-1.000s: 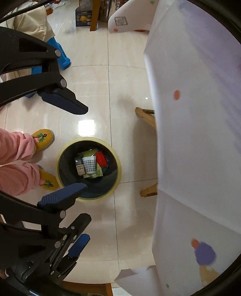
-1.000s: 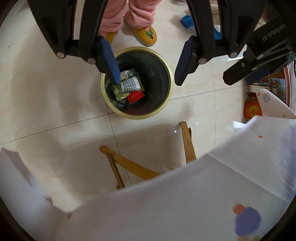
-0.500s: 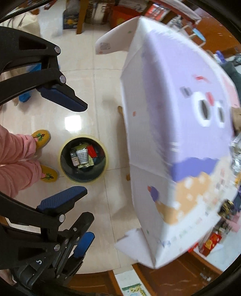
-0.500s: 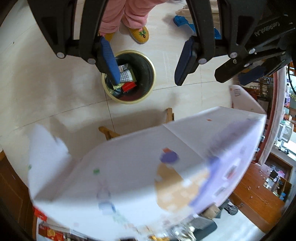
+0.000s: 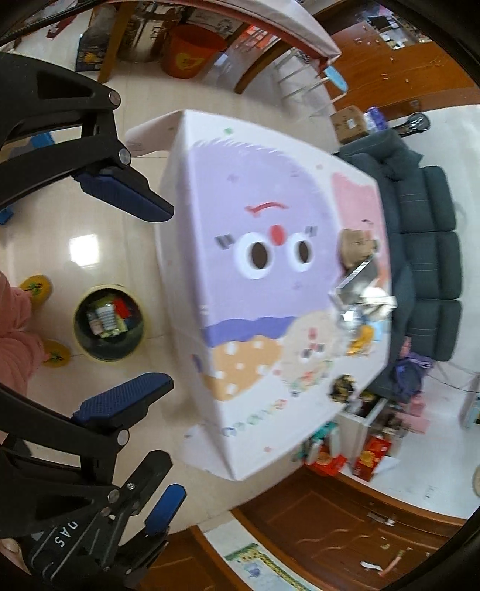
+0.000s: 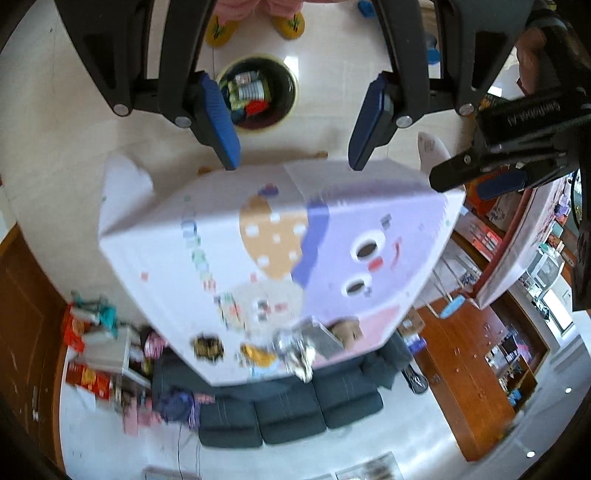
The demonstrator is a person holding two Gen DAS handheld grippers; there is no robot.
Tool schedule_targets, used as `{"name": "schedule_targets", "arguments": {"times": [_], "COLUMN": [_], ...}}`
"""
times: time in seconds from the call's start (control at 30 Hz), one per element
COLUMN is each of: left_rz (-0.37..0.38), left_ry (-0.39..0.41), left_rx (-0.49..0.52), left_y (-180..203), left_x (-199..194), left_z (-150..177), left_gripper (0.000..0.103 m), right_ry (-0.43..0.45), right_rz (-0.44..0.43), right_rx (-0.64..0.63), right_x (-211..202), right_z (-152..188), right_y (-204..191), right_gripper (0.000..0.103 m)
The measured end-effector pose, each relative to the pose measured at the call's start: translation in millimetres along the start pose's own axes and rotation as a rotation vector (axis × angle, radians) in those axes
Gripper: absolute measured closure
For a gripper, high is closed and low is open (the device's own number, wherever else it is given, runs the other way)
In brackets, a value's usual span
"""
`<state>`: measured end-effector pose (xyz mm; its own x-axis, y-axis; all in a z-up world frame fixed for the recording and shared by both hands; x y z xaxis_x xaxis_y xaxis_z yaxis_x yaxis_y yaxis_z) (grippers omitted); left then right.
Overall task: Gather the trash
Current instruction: 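Raise both open tools away from the bin toward the table, then grasp the clear plastic bag with the left tool while the right tool grasps the black-white snack bag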
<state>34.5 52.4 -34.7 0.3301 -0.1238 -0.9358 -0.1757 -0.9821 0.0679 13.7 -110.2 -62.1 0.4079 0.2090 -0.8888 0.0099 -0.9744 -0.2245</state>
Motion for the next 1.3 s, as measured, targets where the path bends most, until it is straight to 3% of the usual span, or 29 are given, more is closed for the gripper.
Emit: {"name": "schedule_targets", "arguments": {"times": [0.37,0.63,0.93,1.13,1.3], "left_rz": [0.032,0.080,0.072,0.094,0.063], "left_ry": [0.173,0.212,0.154,0.033,-0.030], "left_rx": [0.060,0.037,-0.112,-0.268,-0.401], "left_y": [5,20,39,53,49], "left_x": [-65,-72,-2,71,128], "left_z": [-61,-108,-203,-261,-289], "left_gripper": [0.014,0.014,0.014,0.014,0.014], "right_ry": [0.172,0.207,0.191,0.089,-0.019], "right_rz": [0.052,0.055,-0.006,-0.043,-0.065], "right_rx": [-0.016,-0.040,-0.057,-0.064,-0.063], "right_x": [-50,-57,-8,44,101], "right_z": [-54,-99,-201,-270,-319], "right_y": [-12,3,72,127,170], "right_gripper": [0.042,0.042,0.041,0.041,0.041]}}
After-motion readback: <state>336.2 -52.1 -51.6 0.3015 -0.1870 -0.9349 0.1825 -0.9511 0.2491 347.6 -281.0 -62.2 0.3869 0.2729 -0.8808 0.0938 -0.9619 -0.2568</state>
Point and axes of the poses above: each gripper's, at about its wrist camera, not at the fingertips, and x roughly the way its jaws point, y to its right, z to its underside, the point moved 9 cm from there along x, roughly the way its jaws point, and after that the axes turned 12 degrees about -y, right-handed, at the moved point
